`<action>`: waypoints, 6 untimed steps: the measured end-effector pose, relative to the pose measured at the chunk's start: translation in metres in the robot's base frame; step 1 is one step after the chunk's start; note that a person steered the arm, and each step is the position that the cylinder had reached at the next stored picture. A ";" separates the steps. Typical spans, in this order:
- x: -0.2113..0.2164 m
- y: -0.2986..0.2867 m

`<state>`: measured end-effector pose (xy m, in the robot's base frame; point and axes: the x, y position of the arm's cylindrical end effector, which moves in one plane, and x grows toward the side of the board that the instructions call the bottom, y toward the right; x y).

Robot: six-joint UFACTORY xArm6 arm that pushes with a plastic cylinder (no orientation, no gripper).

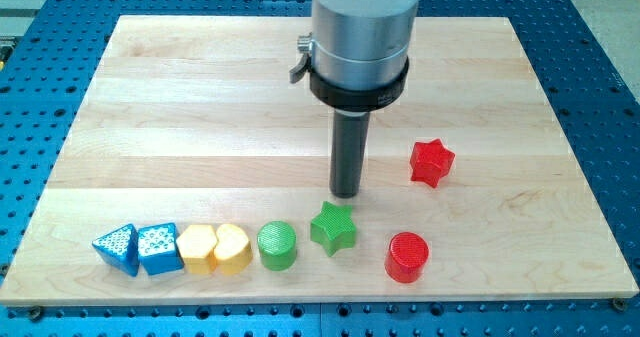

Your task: Place the green circle horizontally to the yellow blocks

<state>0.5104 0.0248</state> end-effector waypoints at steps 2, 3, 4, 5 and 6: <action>0.013 0.002; 0.021 0.007; 0.028 0.014; 0.034 0.034; 0.034 0.049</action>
<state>0.5443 0.0743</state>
